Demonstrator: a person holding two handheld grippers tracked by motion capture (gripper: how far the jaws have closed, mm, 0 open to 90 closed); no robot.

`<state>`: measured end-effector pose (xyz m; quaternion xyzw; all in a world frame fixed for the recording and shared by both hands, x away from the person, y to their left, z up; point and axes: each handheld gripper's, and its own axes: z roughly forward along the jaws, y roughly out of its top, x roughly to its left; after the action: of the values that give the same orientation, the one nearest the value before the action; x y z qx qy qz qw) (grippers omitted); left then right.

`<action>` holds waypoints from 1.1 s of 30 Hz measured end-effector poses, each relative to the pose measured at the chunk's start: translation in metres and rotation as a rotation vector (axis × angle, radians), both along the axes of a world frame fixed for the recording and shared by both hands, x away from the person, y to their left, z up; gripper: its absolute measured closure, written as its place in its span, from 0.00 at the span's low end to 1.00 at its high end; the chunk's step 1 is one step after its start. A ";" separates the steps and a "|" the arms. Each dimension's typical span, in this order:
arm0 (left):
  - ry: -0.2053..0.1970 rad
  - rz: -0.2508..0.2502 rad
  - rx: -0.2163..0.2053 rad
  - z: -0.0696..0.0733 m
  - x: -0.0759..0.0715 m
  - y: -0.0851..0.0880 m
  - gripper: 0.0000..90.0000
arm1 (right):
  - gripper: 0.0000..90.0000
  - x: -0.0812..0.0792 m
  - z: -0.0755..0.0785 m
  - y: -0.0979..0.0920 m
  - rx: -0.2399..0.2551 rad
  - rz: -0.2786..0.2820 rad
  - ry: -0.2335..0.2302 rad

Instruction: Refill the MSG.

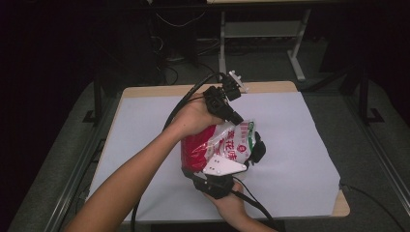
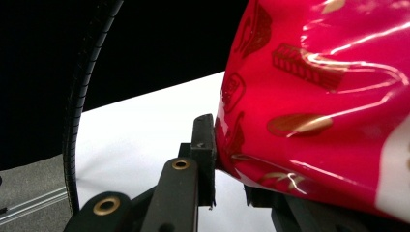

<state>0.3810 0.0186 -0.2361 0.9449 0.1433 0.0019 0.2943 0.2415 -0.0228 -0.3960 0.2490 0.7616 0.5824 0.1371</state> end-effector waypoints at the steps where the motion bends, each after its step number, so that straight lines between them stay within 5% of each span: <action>1: -0.001 0.000 0.000 0.000 0.000 0.000 1.00 | 0.85 0.000 0.000 0.000 0.000 0.001 0.000; 33: 0.010 -0.002 0.010 0.000 0.001 -0.003 1.00 | 0.85 -0.001 0.001 0.000 0.008 0.006 -0.002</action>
<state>0.3824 0.0160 -0.2364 0.9465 0.1438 -0.0025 0.2889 0.2407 -0.0231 -0.3949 0.2467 0.7600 0.5860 0.1349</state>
